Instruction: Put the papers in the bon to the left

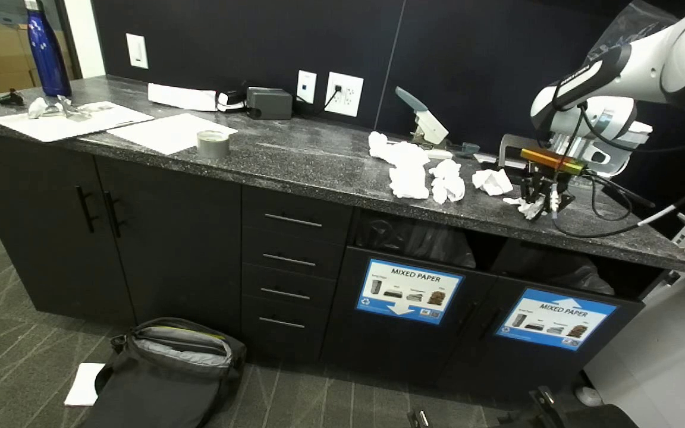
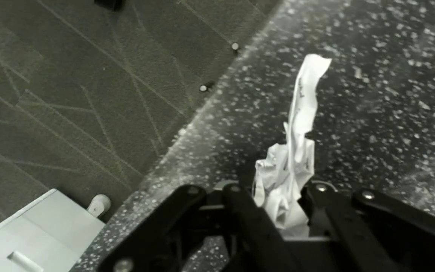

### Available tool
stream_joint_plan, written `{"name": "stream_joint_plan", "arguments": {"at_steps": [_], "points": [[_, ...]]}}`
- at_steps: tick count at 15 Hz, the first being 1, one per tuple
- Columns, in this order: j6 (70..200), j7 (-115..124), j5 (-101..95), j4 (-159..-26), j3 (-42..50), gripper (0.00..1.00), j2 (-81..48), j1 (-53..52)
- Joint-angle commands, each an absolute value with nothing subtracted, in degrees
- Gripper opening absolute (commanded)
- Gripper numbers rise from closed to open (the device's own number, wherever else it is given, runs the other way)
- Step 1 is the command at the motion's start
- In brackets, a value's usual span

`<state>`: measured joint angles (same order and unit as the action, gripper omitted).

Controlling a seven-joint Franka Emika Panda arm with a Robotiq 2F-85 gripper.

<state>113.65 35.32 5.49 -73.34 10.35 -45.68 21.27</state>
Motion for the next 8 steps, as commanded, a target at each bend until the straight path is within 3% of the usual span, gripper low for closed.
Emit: {"name": "stream_joint_plan", "arguments": {"at_steps": [1, 8], "points": [[115.78, 30.35, -1.12, -87.39, 12.15, 0.12, -36.39, 18.49], [121.14, 12.68, -4.17, -107.06, 12.62, 0.11, -26.64, 15.23]]}}
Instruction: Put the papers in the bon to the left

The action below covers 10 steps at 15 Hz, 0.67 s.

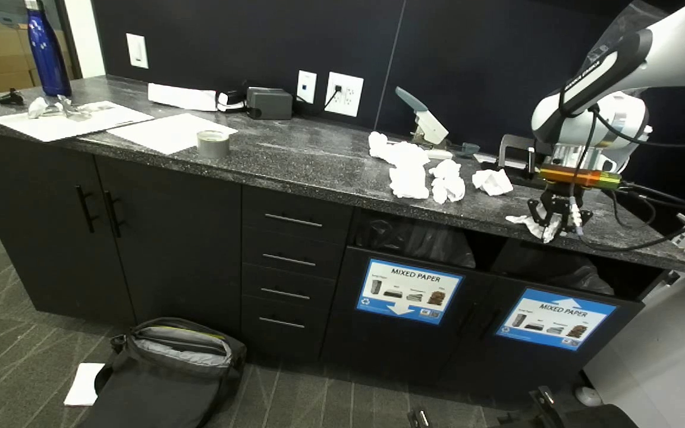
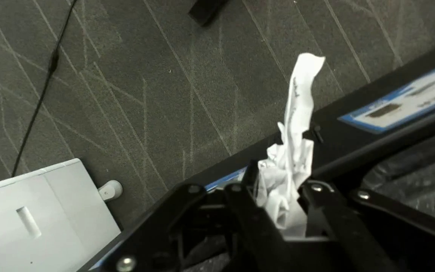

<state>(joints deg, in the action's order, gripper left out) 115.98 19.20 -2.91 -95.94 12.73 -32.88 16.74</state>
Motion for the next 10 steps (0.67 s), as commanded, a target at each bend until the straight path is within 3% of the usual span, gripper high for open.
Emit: {"name": "stream_joint_plan", "arguments": {"at_steps": [1, 7, 10], "points": [[122.41, 10.29, -4.36, -110.08, 12.38, 0.11, -25.54, 14.9], [136.16, 2.31, -9.01, -129.6, 12.86, 0.11, -19.82, 12.22], [149.02, 5.96, -17.93, -139.84, 14.33, 0.09, -18.46, 8.44]]}}
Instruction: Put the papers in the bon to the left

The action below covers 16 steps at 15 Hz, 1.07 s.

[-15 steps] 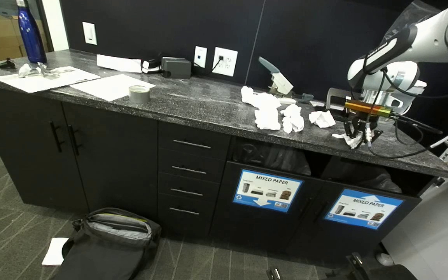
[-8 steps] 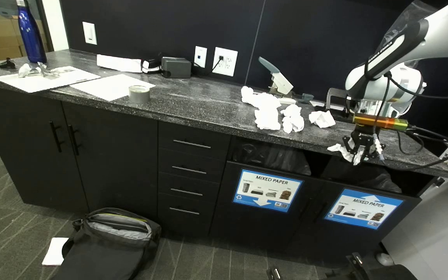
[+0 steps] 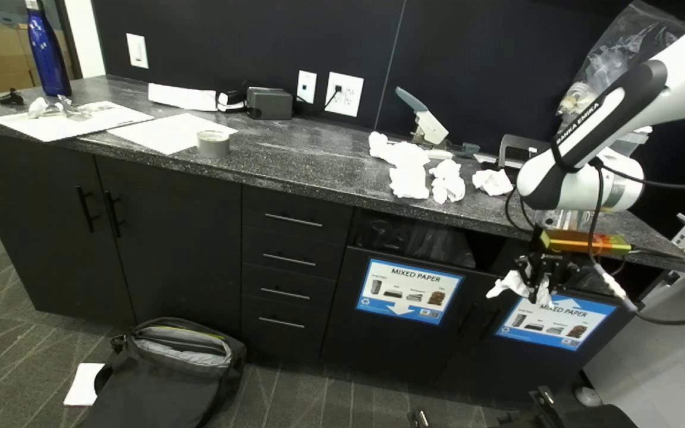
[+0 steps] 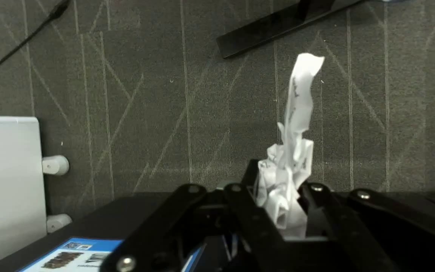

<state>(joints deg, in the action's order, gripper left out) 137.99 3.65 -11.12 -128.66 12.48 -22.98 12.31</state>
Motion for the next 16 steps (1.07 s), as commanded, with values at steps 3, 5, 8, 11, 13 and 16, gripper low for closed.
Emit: {"name": "stream_joint_plan", "arguments": {"at_steps": [3, 5, 8, 11, 13, 16], "points": [[162.97, 13.81, -27.1, -146.32, 17.51, 0.09, -19.55, 2.13], [172.74, 22.44, -33.73, -147.41, 20.05, 0.09, -22.28, -1.88], [185.92, 31.68, -37.66, -144.87, 27.22, 0.09, -27.97, -10.38], [198.95, 33.57, -32.37, -141.67, 32.05, 0.09, -34.8, -15.85], [206.8, 34.26, -28.45, -140.09, 30.68, 0.09, -38.42, -14.69], [219.11, 34.75, -22.28, -136.92, 28.3, 0.09, -45.66, -12.68]]}}
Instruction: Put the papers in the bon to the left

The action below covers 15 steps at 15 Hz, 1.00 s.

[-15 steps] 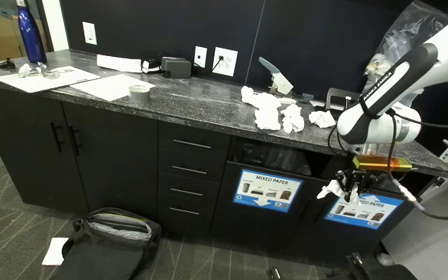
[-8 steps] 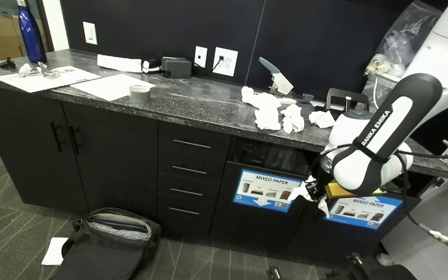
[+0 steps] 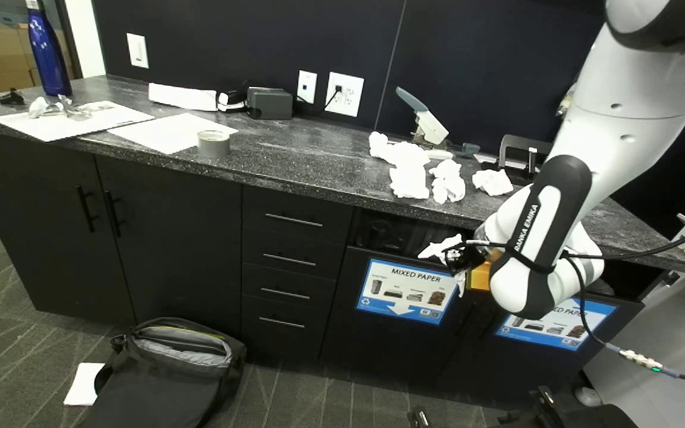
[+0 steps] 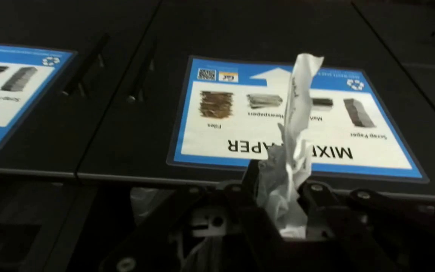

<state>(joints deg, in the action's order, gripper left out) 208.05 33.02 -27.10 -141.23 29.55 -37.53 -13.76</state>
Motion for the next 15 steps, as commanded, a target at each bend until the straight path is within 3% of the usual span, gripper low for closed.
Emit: {"name": "stream_joint_plan", "arguments": {"at_steps": [1, 2, 3, 7, 15], "points": [[222.2, 34.9, -20.88, -135.59, 27.3, 0.09, -47.97, -11.85], [224.53, 35.02, -19.6, -133.66, 26.32, 0.09, -50.2, -11.1], [224.31, 24.55, -11.67, -132.89, 16.36, 0.08, -48.98, -2.59], [227.89, 17.25, -5.51, -122.72, 5.84, 0.08, -56.75, 6.27], [227.07, 12.91, -6.82, -105.79, 0.2, 0.09, -65.95, 13.93]]}}
